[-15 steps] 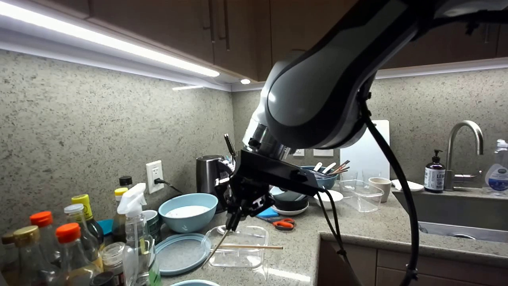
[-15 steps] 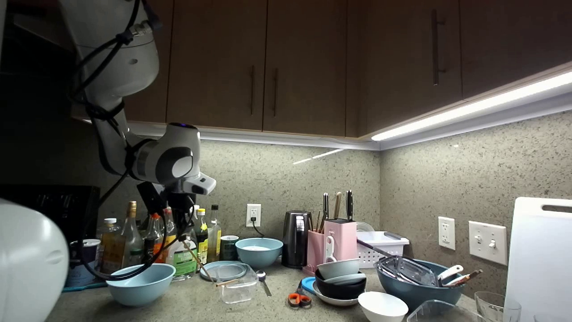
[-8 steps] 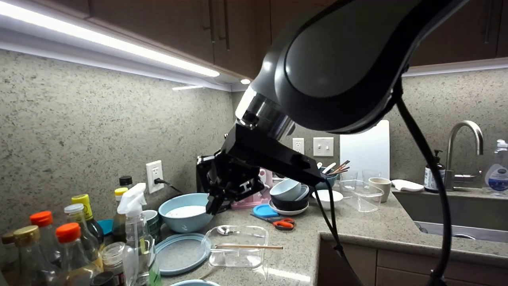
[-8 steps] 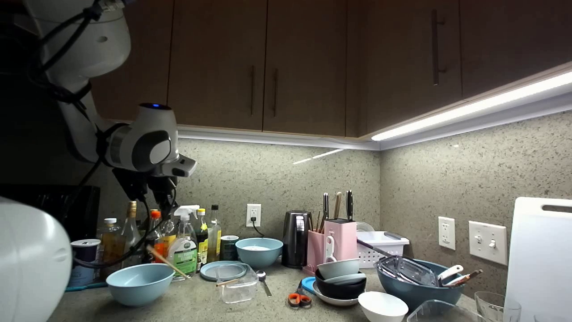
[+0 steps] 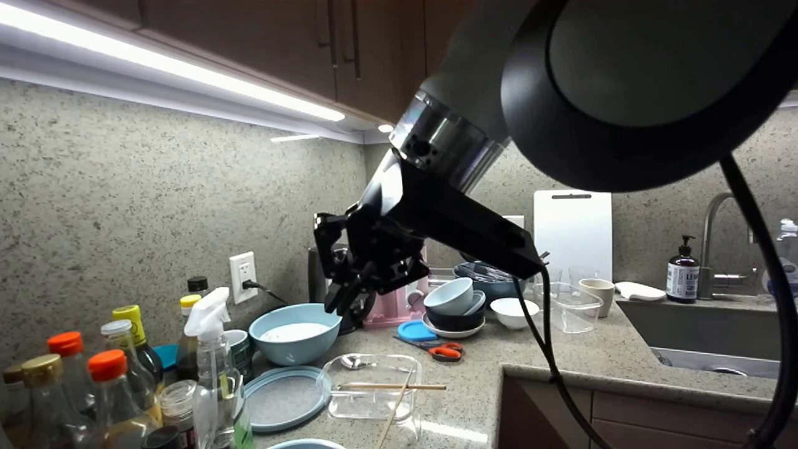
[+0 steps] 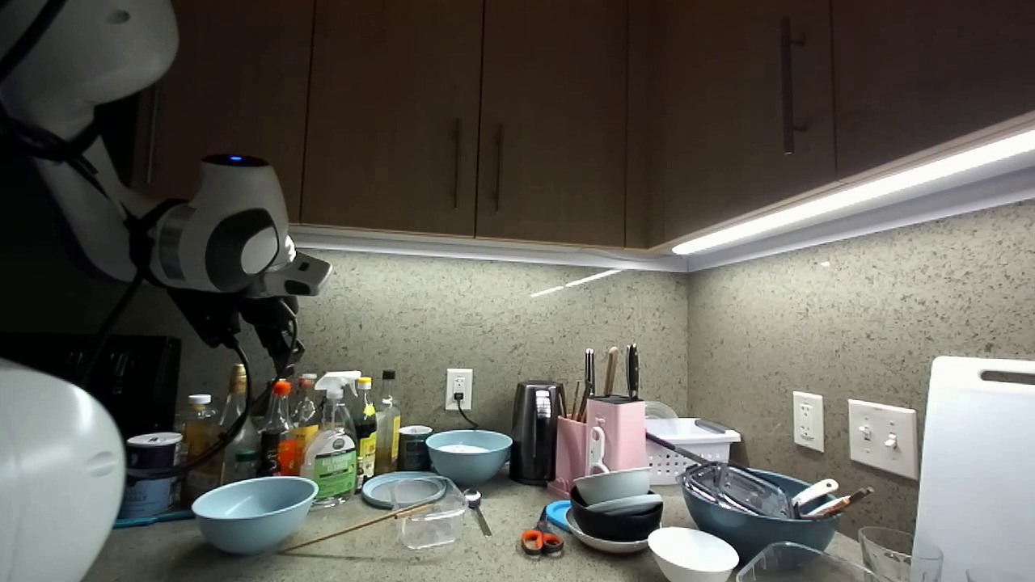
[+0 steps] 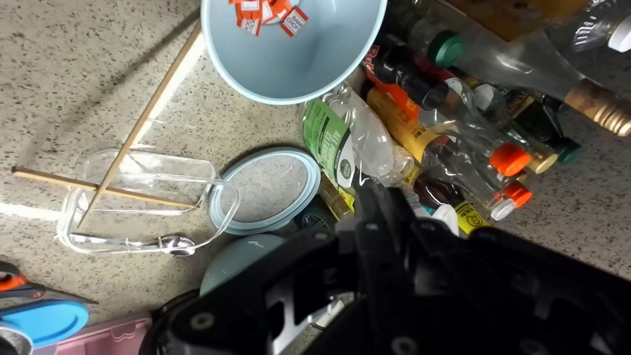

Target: Put the chopstick in the Bowl

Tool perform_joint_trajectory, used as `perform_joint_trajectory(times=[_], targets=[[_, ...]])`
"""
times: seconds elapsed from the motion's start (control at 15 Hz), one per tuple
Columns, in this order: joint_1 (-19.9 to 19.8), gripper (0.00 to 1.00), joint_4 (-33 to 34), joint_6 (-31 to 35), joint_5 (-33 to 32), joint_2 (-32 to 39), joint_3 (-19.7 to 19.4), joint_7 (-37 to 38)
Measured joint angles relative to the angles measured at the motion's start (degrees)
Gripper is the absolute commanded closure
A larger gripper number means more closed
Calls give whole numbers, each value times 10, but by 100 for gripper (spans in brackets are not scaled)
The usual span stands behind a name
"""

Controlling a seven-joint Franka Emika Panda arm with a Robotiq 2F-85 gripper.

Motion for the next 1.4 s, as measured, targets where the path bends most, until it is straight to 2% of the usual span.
perform_joint_trajectory(times=[0.13,0.2,0.27,0.33,0.6,0.73,0.87,1.0,1.07,1.2,1.4], targets=[[-5,71,-4,0,-1,-1,5,2],[-7,69,-4,0,-1,-1,5,2],[-8,44,-4,0,-1,-1,5,2],[-8,43,-4,0,-1,-1,5,2],[3,18,-4,-16,41,19,-4,2],[-3,5,-7,34,53,58,-4,25],[-34,0,-11,117,34,112,6,71],[-77,0,-23,204,-5,158,13,114],[-85,0,-31,238,-2,175,-1,111],[-82,0,-34,242,-1,192,-32,98],[-76,0,-32,242,-2,195,-33,100]])
